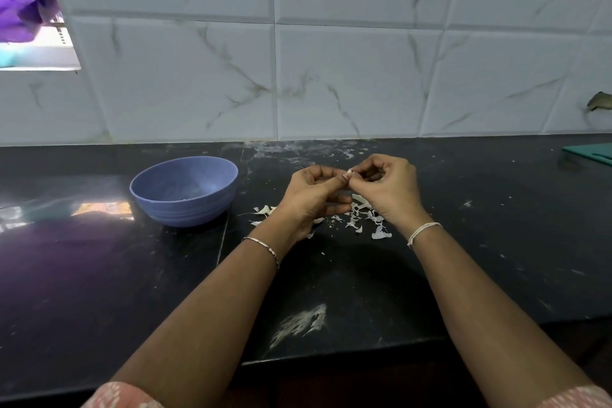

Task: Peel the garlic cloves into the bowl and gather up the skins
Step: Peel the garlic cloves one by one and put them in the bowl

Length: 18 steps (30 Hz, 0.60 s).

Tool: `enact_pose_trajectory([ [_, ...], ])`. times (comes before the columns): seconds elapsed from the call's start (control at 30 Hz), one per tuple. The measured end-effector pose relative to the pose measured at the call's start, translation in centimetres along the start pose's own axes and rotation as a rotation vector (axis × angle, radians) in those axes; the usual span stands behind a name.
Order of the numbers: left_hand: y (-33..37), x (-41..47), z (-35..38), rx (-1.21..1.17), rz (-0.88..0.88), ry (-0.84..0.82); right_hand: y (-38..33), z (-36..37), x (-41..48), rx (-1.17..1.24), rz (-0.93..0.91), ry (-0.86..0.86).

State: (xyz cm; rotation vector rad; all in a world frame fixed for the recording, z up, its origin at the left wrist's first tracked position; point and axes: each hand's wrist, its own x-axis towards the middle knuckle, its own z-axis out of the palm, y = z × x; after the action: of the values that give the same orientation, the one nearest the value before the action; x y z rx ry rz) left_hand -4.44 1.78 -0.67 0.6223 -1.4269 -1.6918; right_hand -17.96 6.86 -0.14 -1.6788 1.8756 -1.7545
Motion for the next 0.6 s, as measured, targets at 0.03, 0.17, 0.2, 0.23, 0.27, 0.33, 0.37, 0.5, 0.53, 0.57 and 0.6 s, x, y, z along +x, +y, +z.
enact_pose_trajectory([
  [0.03,-0.01,0.01,0.01,-0.004,0.002,-0.002,-0.02,-0.05,0.03,0.018,0.005,-0.004],
  [0.17,0.01,-0.03,-0.05,-0.010,0.024,0.011,0.00,-0.22,0.03,0.125,0.040,-0.032],
  [0.2,-0.01,-0.01,-0.10,-0.006,0.029,0.016,-0.02,-0.25,0.01,0.147,0.049,-0.041],
  [0.23,-0.03,-0.02,-0.15,0.002,0.033,0.019,-0.07,-0.28,-0.02,0.167,0.059,-0.049],
  [0.27,-0.04,0.00,-0.20,0.013,0.037,0.020,-0.14,-0.32,-0.06,0.187,0.066,-0.057],
  [0.33,-0.07,0.06,-0.26,0.030,0.044,0.023,-0.34,-0.45,-0.15,0.234,0.076,-0.077],
  [0.37,-0.07,0.09,-0.27,0.034,0.046,0.025,-0.44,-0.51,-0.20,0.251,0.081,-0.085],
  [0.5,-0.14,0.12,-0.28,0.042,0.049,0.026,-0.53,-0.45,-0.27,0.270,0.091,-0.084],
  [0.53,-0.15,0.12,-0.28,0.042,0.049,0.026,-0.52,-0.42,-0.25,0.267,0.091,-0.077],
  [0.57,-0.16,0.11,-0.25,0.040,0.048,0.025,-0.52,-0.39,-0.23,0.266,0.091,-0.073],
  [0.6,-0.16,0.13,-0.24,0.035,0.046,0.027,-0.53,-0.39,-0.20,0.272,0.091,-0.073],
])
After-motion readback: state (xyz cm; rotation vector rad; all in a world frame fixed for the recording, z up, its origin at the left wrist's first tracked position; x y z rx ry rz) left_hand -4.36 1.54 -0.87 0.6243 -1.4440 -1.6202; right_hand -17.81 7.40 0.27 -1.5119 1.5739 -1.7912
